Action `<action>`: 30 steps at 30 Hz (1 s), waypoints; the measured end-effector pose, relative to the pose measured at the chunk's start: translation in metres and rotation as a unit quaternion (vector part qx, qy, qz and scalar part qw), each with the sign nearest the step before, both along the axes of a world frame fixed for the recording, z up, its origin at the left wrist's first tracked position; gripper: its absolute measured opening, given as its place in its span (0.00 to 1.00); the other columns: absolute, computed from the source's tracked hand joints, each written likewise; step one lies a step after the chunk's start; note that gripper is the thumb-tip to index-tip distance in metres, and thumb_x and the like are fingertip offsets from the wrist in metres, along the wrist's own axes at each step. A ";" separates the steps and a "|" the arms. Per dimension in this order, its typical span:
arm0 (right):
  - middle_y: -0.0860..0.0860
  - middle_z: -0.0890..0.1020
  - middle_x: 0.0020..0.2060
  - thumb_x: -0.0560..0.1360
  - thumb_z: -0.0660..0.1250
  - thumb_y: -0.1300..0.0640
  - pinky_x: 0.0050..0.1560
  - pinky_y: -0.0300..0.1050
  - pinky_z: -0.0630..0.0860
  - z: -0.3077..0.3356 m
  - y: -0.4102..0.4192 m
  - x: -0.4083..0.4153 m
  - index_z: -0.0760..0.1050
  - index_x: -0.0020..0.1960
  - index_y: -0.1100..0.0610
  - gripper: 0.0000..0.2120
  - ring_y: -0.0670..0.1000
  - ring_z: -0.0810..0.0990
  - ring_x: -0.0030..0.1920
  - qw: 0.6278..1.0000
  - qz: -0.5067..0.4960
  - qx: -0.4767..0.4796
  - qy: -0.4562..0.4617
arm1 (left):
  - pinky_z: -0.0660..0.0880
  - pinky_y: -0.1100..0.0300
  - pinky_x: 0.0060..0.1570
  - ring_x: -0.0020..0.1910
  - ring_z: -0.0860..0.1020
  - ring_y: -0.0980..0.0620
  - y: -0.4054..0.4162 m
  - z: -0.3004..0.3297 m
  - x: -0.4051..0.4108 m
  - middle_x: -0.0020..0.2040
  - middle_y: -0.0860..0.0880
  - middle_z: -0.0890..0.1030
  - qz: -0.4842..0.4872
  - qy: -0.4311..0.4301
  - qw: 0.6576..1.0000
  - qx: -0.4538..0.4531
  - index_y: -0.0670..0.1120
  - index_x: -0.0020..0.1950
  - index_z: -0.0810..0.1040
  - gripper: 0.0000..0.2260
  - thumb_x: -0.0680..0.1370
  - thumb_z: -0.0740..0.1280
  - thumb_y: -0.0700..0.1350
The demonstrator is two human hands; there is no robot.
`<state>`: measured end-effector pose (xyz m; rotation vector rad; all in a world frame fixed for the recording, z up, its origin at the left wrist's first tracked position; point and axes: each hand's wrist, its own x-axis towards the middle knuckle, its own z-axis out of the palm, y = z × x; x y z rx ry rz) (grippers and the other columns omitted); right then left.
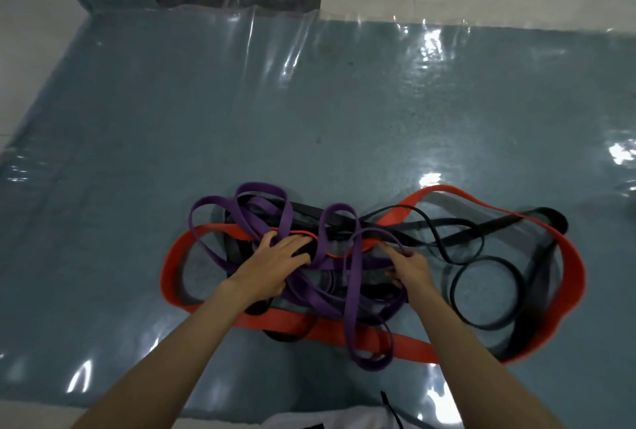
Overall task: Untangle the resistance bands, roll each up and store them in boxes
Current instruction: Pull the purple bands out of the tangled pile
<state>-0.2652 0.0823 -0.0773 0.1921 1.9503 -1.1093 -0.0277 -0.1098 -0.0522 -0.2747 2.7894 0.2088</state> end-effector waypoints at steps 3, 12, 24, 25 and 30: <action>0.54 0.79 0.33 0.80 0.72 0.62 0.21 0.35 0.71 -0.004 0.003 0.000 0.83 0.58 0.67 0.10 0.50 0.76 0.30 0.999 0.029 0.017 0.012 | 0.55 0.32 0.75 0.79 0.64 0.47 0.004 0.000 -0.005 0.81 0.48 0.64 -0.015 -0.009 1.000 -0.023 0.48 0.74 0.68 0.31 0.72 0.71 0.33; 0.56 0.87 0.38 0.82 0.71 0.52 0.27 0.41 0.73 0.002 0.034 0.006 0.82 0.54 0.60 0.11 0.51 0.80 0.27 0.996 0.081 -0.041 -0.024 | 0.79 0.41 0.51 0.42 0.81 0.46 0.021 -0.001 -0.004 0.40 0.50 0.82 0.014 0.093 0.989 -0.113 0.45 0.60 0.82 0.27 0.61 0.81 0.38; 0.58 0.84 0.33 0.82 0.70 0.61 0.33 0.43 0.76 0.019 0.060 0.008 0.81 0.55 0.66 0.07 0.52 0.79 0.31 0.993 0.013 -0.114 -0.019 | 0.48 0.28 0.77 0.68 0.73 0.43 0.020 0.001 -0.007 0.65 0.48 0.78 0.075 -0.062 0.991 -0.089 0.46 0.79 0.65 0.30 0.78 0.70 0.39; 0.58 0.85 0.34 0.82 0.70 0.61 0.33 0.43 0.77 0.020 0.062 0.010 0.82 0.55 0.66 0.07 0.53 0.80 0.31 0.993 0.022 -0.115 -0.016 | 0.47 0.28 0.77 0.69 0.72 0.43 0.023 -0.001 -0.011 0.66 0.48 0.78 0.082 -0.068 0.990 -0.092 0.46 0.79 0.64 0.30 0.78 0.69 0.38; 0.59 0.88 0.39 0.82 0.70 0.60 0.44 0.52 0.73 0.026 0.077 0.018 0.83 0.53 0.64 0.07 0.59 0.82 0.42 0.992 0.037 -0.118 0.013 | 0.55 0.32 0.74 0.70 0.70 0.43 0.028 0.006 -0.024 0.66 0.48 0.76 0.116 -0.065 0.987 -0.095 0.47 0.74 0.72 0.24 0.78 0.69 0.38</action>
